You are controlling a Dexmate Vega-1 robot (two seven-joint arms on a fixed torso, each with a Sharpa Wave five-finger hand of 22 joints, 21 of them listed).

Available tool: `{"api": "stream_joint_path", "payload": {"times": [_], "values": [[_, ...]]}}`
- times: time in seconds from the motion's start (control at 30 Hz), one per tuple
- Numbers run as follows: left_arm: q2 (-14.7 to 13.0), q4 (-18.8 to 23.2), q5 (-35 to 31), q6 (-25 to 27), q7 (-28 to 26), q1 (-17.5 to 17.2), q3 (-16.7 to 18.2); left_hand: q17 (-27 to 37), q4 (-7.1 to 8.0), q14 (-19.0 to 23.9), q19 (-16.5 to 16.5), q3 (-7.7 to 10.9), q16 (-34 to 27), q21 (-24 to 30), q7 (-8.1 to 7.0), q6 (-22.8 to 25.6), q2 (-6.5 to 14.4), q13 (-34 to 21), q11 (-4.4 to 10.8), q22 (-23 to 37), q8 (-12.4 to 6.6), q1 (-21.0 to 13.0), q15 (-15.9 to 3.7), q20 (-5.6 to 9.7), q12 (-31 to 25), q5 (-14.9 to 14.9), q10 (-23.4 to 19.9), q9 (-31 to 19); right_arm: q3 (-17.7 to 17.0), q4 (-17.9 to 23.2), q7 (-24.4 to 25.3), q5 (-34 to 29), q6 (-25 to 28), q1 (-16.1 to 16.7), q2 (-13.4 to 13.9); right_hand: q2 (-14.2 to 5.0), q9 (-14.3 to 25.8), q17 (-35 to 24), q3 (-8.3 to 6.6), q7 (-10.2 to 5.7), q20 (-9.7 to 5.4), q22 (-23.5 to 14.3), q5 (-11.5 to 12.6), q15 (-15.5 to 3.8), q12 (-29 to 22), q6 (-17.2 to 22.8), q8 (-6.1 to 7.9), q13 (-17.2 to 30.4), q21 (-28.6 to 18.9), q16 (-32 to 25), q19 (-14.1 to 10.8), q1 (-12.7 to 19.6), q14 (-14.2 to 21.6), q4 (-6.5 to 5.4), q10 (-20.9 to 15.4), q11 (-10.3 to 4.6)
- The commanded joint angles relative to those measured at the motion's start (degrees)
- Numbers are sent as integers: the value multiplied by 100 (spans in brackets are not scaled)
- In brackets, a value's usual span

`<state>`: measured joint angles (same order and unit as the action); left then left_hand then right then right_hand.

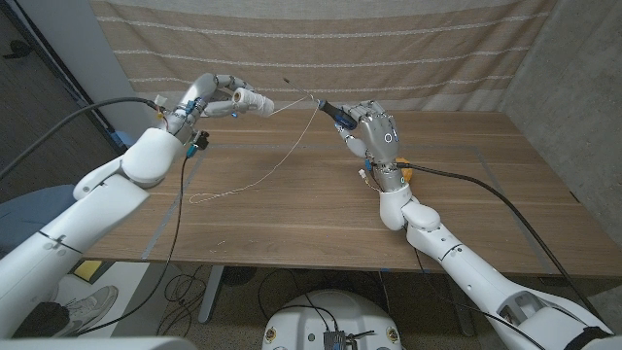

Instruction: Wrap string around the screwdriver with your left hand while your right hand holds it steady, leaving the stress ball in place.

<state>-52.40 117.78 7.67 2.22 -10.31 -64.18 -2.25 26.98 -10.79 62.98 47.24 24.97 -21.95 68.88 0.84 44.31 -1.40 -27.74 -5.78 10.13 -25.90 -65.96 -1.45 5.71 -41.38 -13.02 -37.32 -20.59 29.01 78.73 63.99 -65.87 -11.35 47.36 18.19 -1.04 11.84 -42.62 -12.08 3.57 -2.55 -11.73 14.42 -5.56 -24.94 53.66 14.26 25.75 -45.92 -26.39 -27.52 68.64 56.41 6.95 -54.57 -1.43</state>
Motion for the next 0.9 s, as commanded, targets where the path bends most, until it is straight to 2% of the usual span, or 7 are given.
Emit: {"api": "stream_joint_path", "payload": {"times": [0.03,0.23,0.33,0.7,0.9], "values": [[-332,114,36,11,423,106,-182,20,256,967,-14,411,18,29,466,548,679,-1125,827,17,1,-649,-1134,582,-70,-39,-860,-875,178,-313,1,513,265,-273,-6,-677,34,-33,16,-1102,-927,1,32,-757,12,1167,23,27,-55,11,13,653,373,-8,-520,-479],[-500,181,132,-78,781,245,-342,32,252,975,-21,416,31,35,482,556,678,-1131,821,17,22,-651,-1135,582,-65,-36,-875,-868,529,-437,1,699,578,-489,156,-684,35,-39,28,-1099,-927,3,36,-759,22,1177,19,37,-78,21,21,665,383,-10,-526,-467],[-526,213,123,-136,863,326,-441,37,253,977,-23,417,38,40,472,554,676,-1132,830,17,26,-649,-1134,580,-59,-34,-873,-876,542,-535,1,655,630,-531,127,-689,36,-46,41,-1097,-927,4,38,-756,27,1184,17,47,-93,25,27,663,392,-18,-534,-463],[-267,-215,1058,-939,1785,923,-857,60,252,979,-33,428,69,55,480,550,680,-1146,822,17,55,-646,-1134,583,-39,-27,-875,-897,956,-717,1,670,1047,-774,333,-690,38,-60,72,-1089,-925,9,45,-754,52,1189,3,71,-140,53,45,681,397,-20,-534,-468],[-120,-352,1357,-1213,2015,1151,-1010,73,251,994,-39,433,79,63,486,559,683,-1170,825,17,65,-646,-1134,583,-34,-23,-863,-907,1124,-739,1,675,1172,-832,451,-686,39,-66,89,-1090,-925,13,49,-758,63,1199,0,85,-161,70,59,693,397,-18,-541,-482]]}}
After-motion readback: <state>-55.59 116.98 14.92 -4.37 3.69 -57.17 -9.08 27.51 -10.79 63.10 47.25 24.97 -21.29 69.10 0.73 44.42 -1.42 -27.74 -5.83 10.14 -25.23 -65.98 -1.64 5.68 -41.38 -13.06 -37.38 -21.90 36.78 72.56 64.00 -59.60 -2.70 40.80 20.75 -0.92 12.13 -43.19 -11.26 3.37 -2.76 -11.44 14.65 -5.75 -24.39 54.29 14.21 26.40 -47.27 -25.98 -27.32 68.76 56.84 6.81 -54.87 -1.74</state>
